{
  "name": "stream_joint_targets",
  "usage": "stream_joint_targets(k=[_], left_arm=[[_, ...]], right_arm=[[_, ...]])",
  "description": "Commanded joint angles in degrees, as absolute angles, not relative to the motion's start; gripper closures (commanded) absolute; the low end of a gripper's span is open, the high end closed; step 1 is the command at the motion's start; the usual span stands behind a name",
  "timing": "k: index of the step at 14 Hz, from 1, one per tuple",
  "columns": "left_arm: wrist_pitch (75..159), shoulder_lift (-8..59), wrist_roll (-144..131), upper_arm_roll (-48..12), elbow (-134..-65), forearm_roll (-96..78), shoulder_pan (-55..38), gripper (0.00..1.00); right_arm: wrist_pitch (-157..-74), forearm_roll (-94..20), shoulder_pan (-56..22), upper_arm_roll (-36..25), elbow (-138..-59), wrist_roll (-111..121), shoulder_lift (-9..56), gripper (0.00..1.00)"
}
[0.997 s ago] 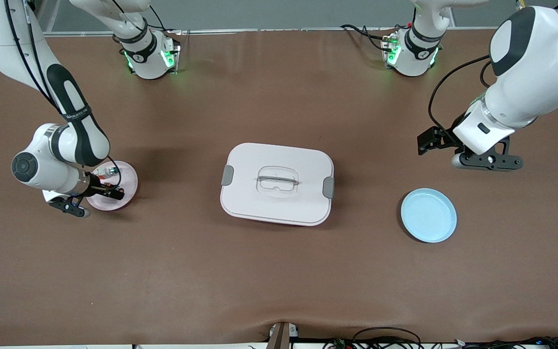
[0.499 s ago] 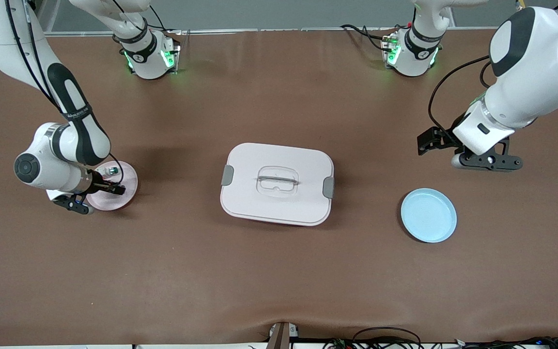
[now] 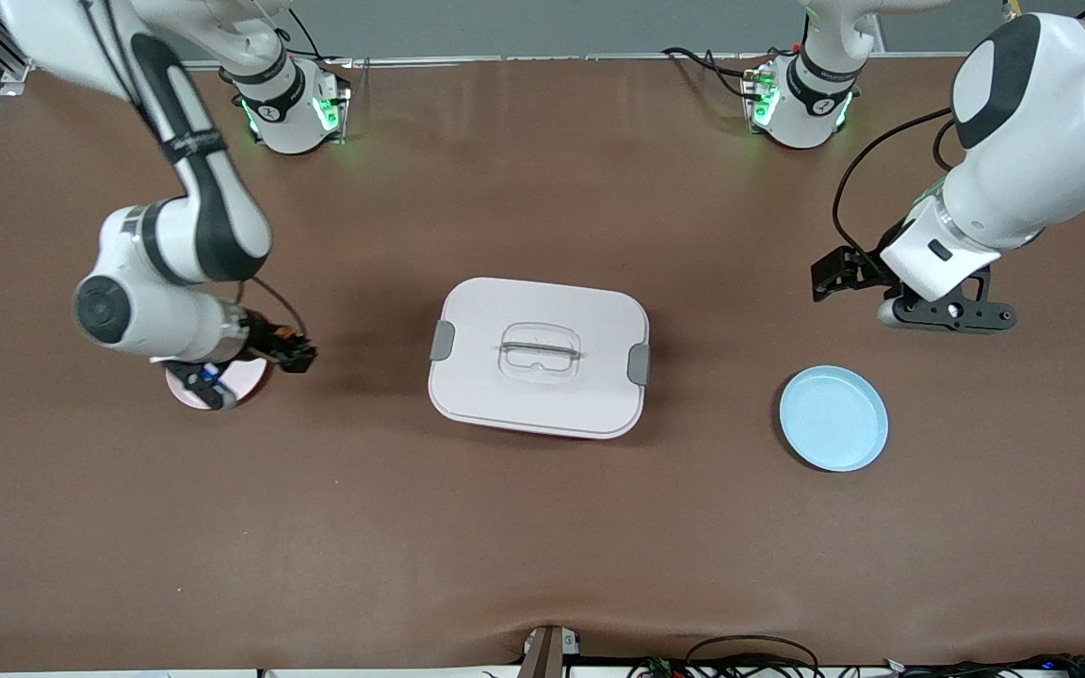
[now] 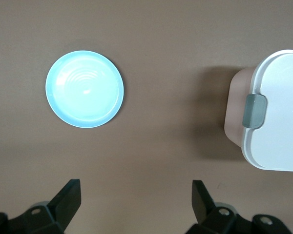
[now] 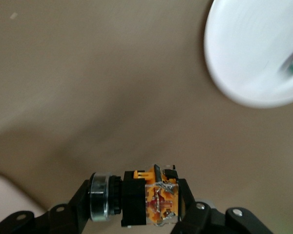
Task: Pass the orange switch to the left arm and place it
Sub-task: 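Lift the orange switch with the right gripper over the white box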
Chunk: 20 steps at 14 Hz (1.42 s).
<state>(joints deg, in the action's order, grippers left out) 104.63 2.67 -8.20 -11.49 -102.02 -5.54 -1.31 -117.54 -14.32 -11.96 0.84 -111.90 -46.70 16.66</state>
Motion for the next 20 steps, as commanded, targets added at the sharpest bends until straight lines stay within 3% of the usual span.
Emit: stream_joint_targets(k=[1, 7, 14, 20], left_arm=[[103.8, 2.1, -6.9, -11.7, -101.7, -5.4, -0.9, 0.00], [103.3, 0.6, -4.4, -11.6, -101.3, -7.0, -0.7, 0.00], [104.1, 0.2, -4.6, -11.8, -99.3, -23.2, -1.3, 0.00], [108.6, 2.1, -7.8, -17.5, -98.2, -35.6, -1.8, 0.00]], right_arm=[[-115.4, -19.4, -17.3, 0.5, -108.8, -57.4, 16.1, 1.00], [-116.3, -27.2, -26.1, 0.4, -99.5, -76.6, 17.0, 1.00], [-118.6, -31.7, -31.1, 0.4, -90.0, -92.8, 21.2, 1.00], [-120.9, -32.7, -33.4, 0.4, -83.2, -100.5, 25.8, 1.00]])
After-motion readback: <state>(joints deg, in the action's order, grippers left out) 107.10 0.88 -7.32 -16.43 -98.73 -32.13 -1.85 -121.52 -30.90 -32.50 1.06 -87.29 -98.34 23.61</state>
